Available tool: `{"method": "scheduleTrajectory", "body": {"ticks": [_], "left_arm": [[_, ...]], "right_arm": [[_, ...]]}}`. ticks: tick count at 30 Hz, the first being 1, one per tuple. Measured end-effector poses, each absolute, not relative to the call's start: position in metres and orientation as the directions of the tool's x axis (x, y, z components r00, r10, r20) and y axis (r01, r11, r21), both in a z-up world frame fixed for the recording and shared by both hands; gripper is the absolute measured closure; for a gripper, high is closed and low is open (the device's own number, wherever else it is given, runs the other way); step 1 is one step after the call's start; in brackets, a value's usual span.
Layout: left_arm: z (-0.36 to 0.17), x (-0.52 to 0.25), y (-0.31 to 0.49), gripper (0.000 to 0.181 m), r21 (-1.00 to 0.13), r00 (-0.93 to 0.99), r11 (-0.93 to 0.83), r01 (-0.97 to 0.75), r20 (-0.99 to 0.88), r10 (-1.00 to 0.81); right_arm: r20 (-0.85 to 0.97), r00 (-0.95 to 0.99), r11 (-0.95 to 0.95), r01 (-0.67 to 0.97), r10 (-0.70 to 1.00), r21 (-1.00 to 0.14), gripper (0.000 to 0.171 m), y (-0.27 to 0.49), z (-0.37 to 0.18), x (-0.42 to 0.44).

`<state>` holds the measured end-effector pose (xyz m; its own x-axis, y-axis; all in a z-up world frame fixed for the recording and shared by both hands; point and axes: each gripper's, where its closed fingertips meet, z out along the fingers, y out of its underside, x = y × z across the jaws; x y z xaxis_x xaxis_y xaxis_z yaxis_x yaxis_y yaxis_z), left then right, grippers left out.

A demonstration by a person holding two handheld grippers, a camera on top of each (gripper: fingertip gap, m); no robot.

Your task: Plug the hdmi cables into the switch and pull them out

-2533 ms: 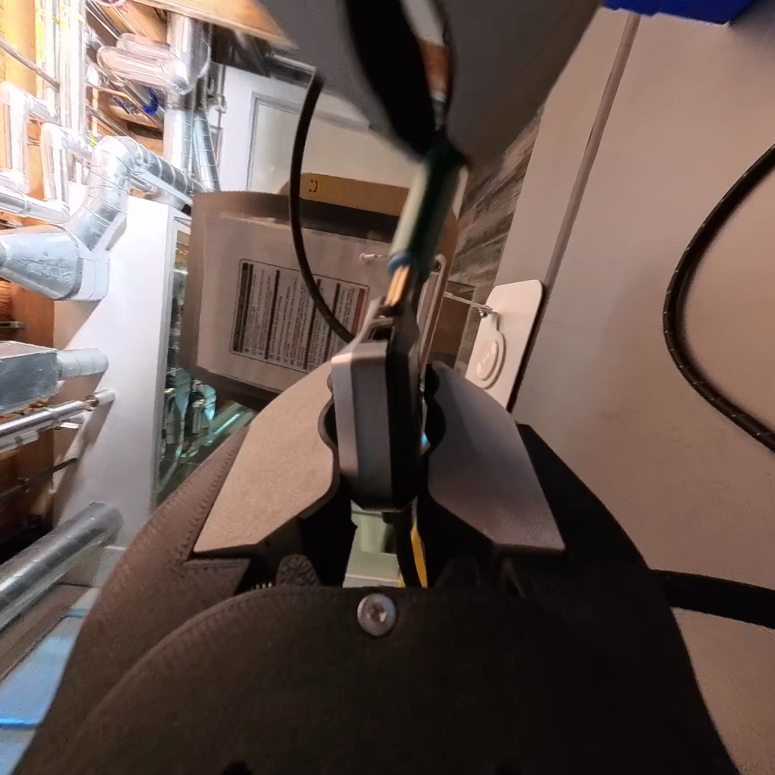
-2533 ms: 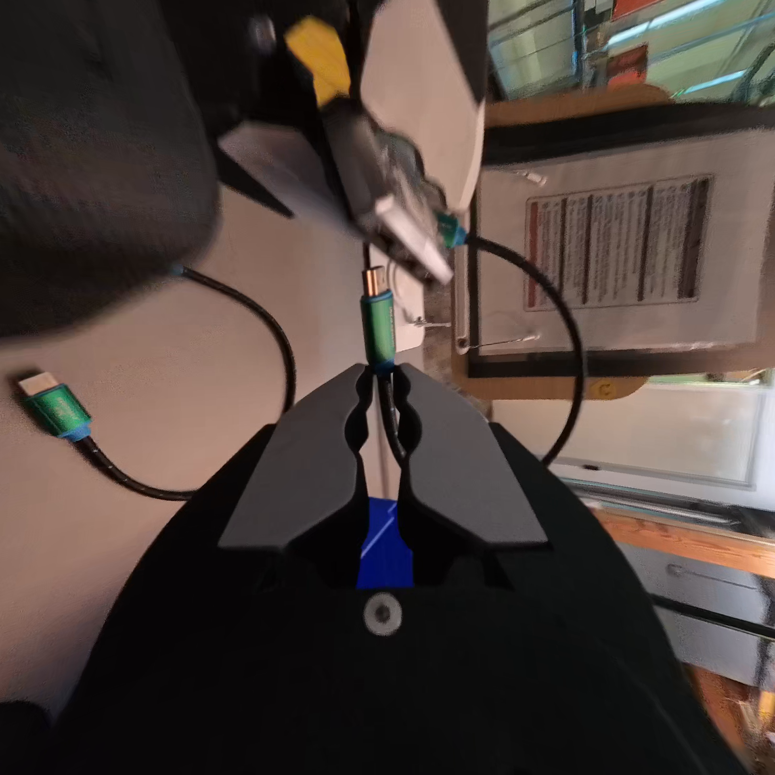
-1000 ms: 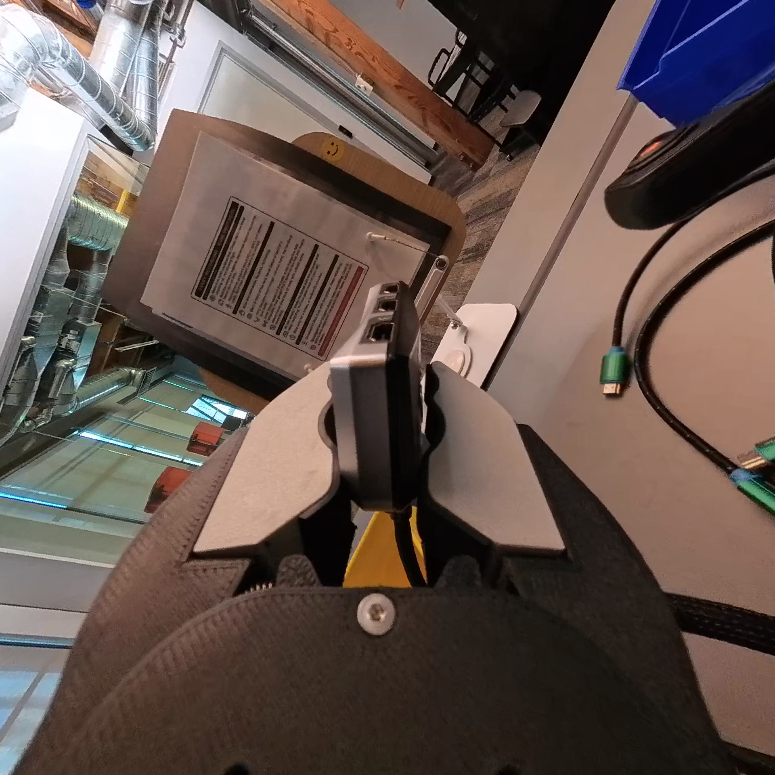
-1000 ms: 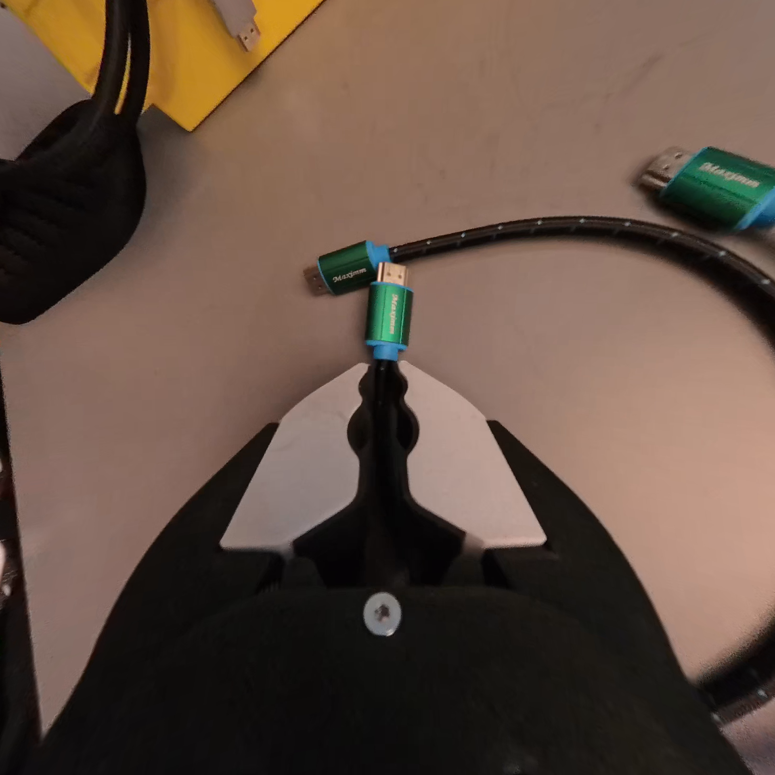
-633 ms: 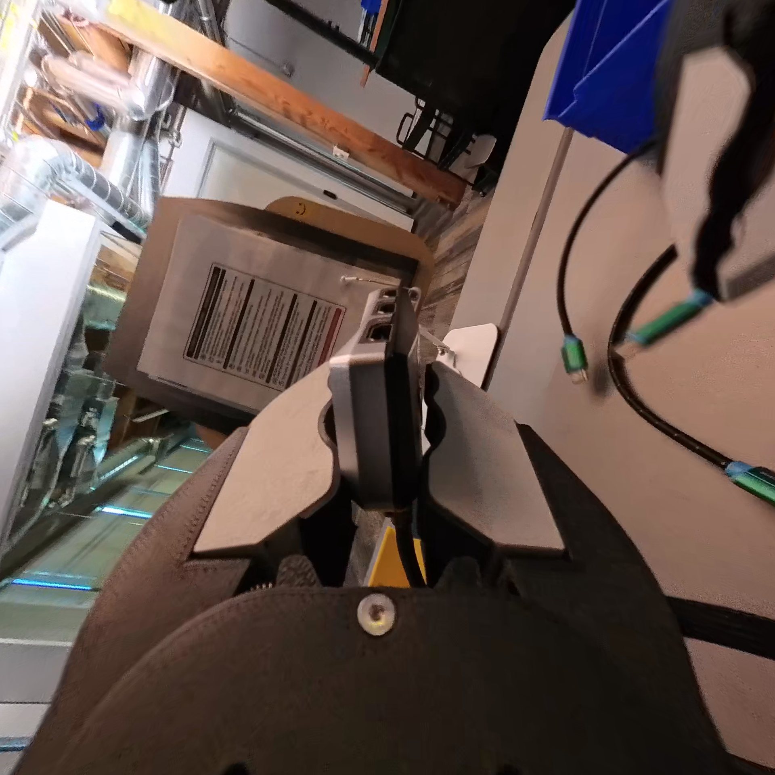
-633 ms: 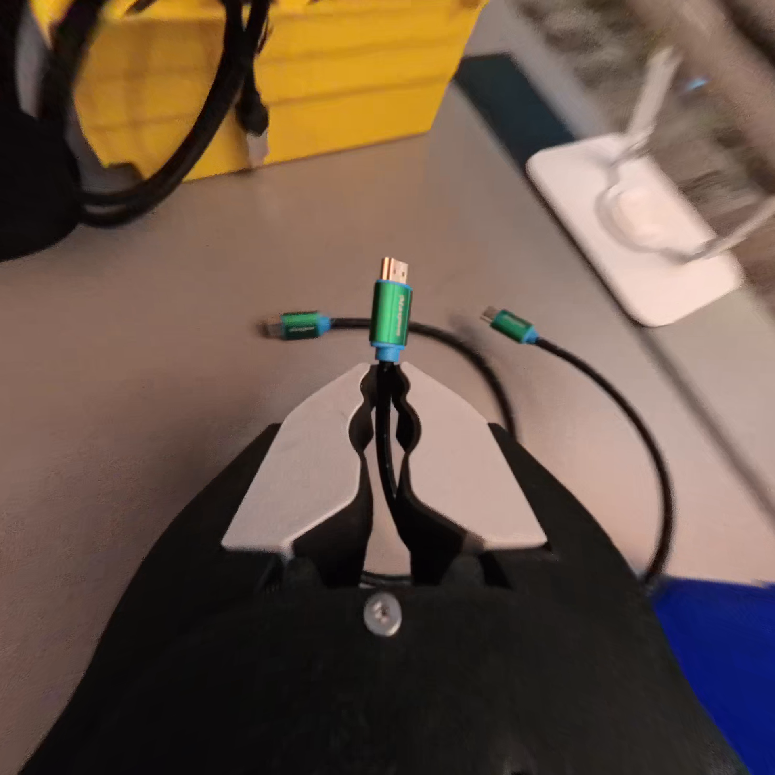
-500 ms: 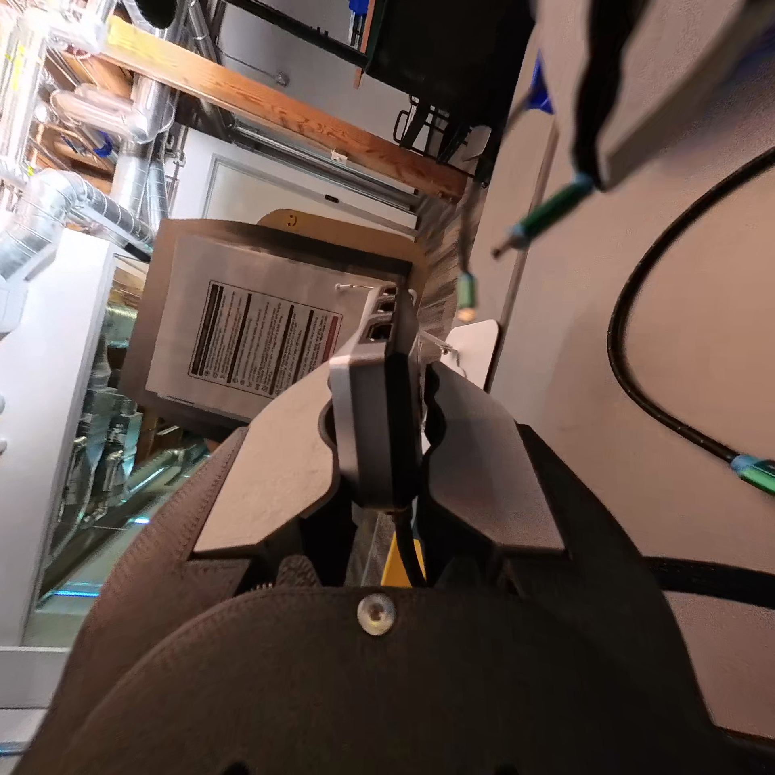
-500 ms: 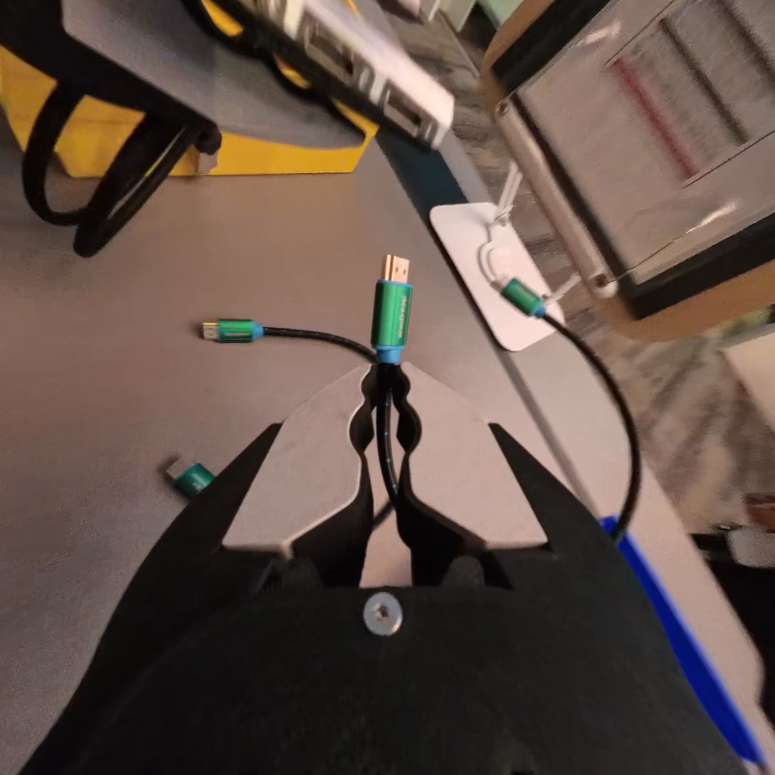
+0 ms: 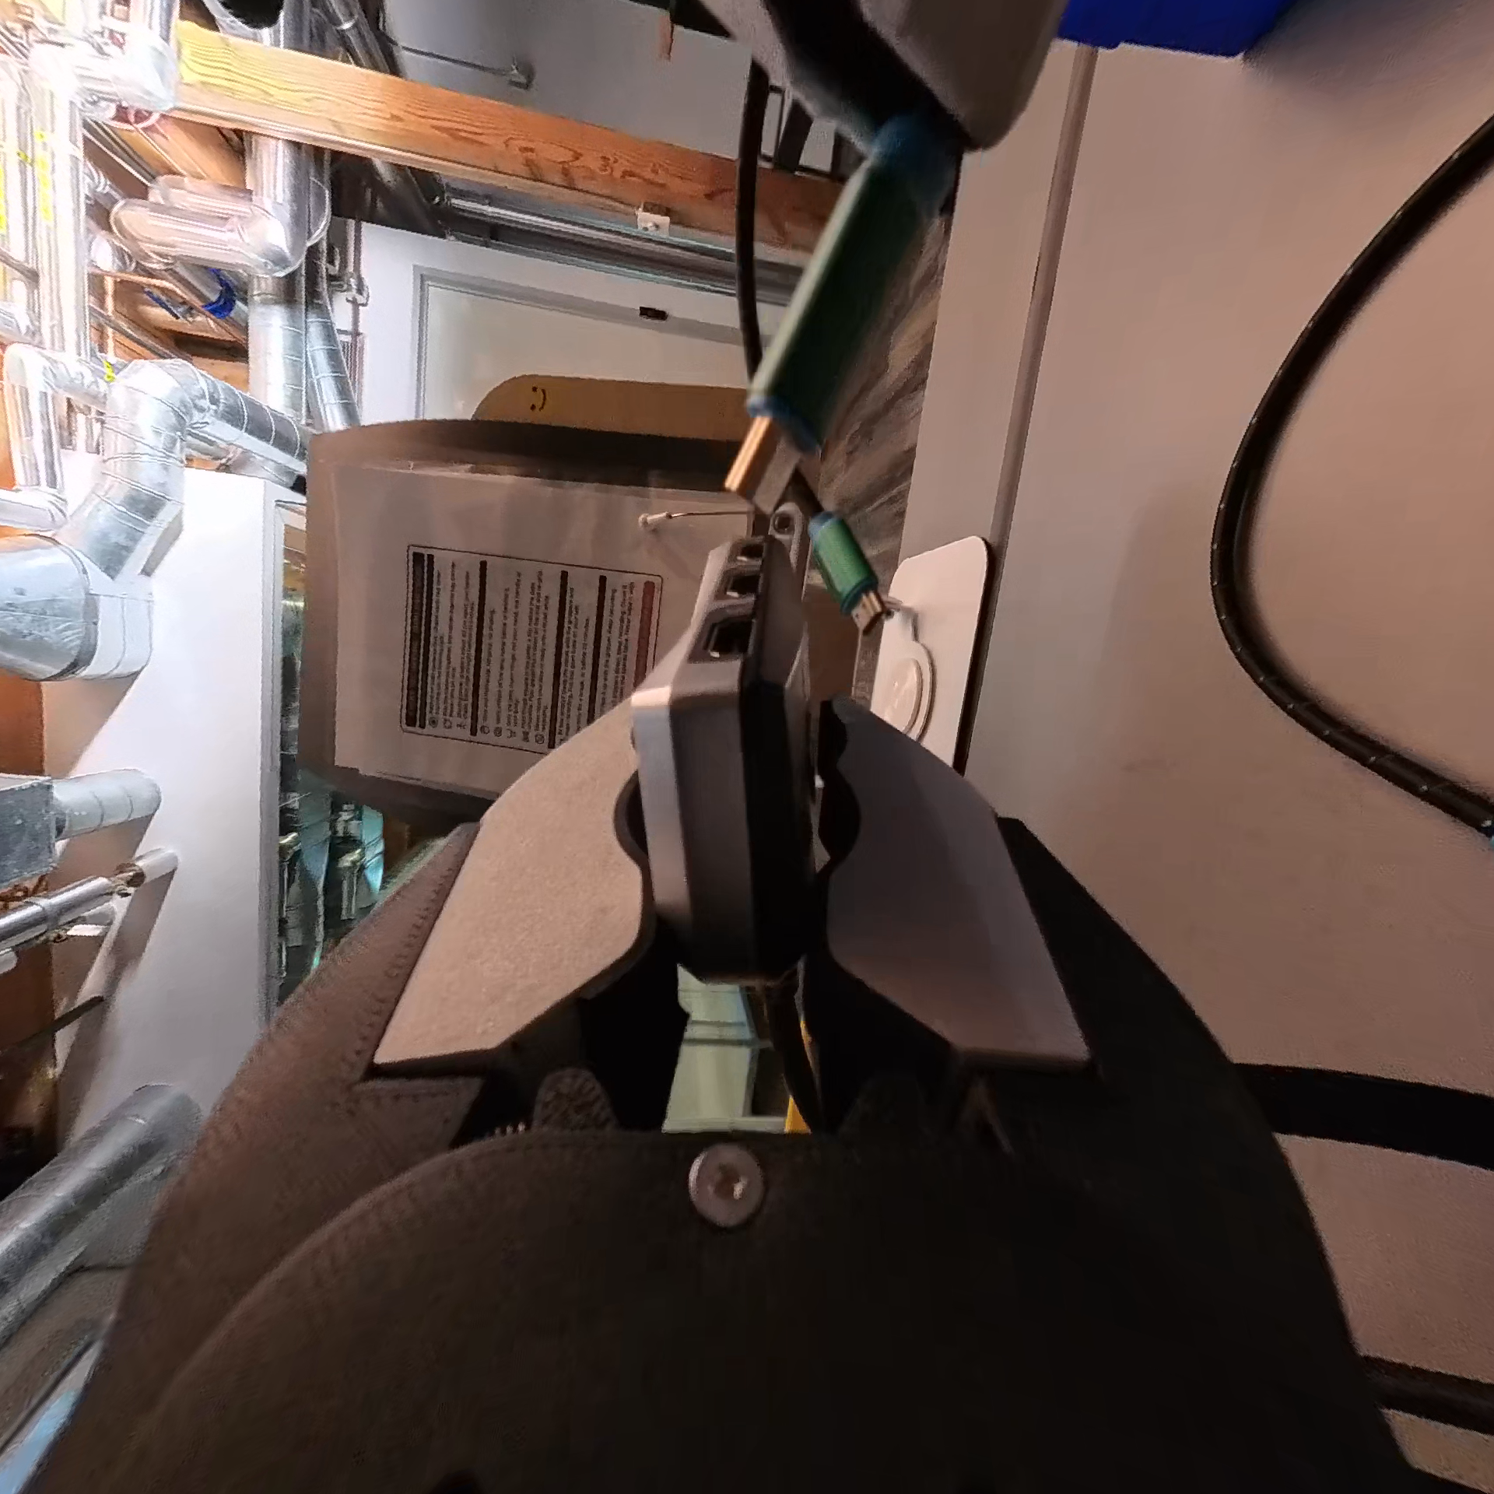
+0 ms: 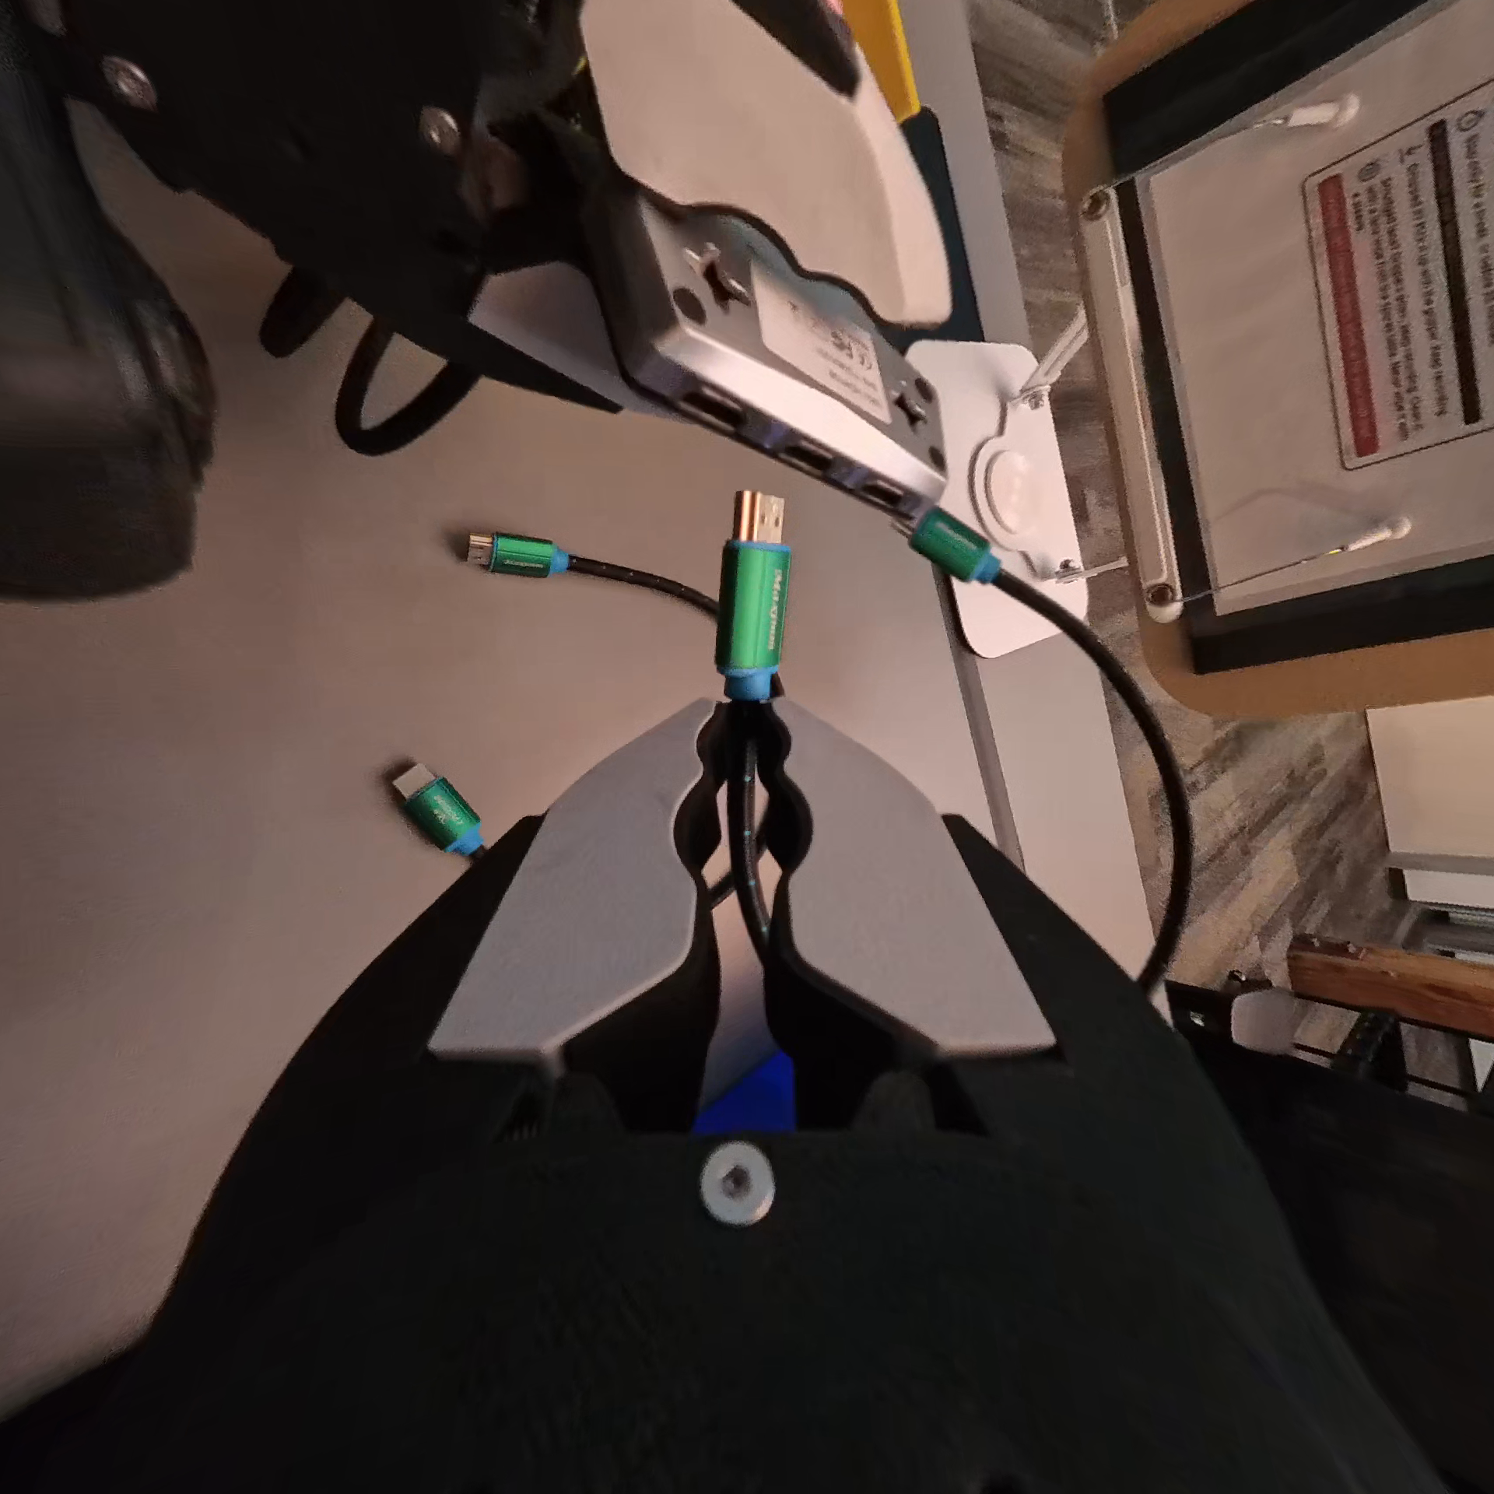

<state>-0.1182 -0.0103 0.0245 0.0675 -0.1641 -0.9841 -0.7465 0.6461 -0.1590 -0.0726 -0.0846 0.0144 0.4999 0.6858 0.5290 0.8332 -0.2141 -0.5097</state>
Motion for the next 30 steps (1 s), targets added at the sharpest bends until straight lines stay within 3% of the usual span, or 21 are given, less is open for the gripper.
{"method": "scheduleTrajectory", "body": {"ticks": [30], "left_arm": [[-0.003, -0.114, -0.005, 0.146, -0.064, -0.059, 0.587, -0.807, -0.980, -0.188]], "right_arm": [[0.619, 0.407, -0.220, 0.908, 0.672, -0.358, 0.163, -0.084, -0.005, -0.075]]}}
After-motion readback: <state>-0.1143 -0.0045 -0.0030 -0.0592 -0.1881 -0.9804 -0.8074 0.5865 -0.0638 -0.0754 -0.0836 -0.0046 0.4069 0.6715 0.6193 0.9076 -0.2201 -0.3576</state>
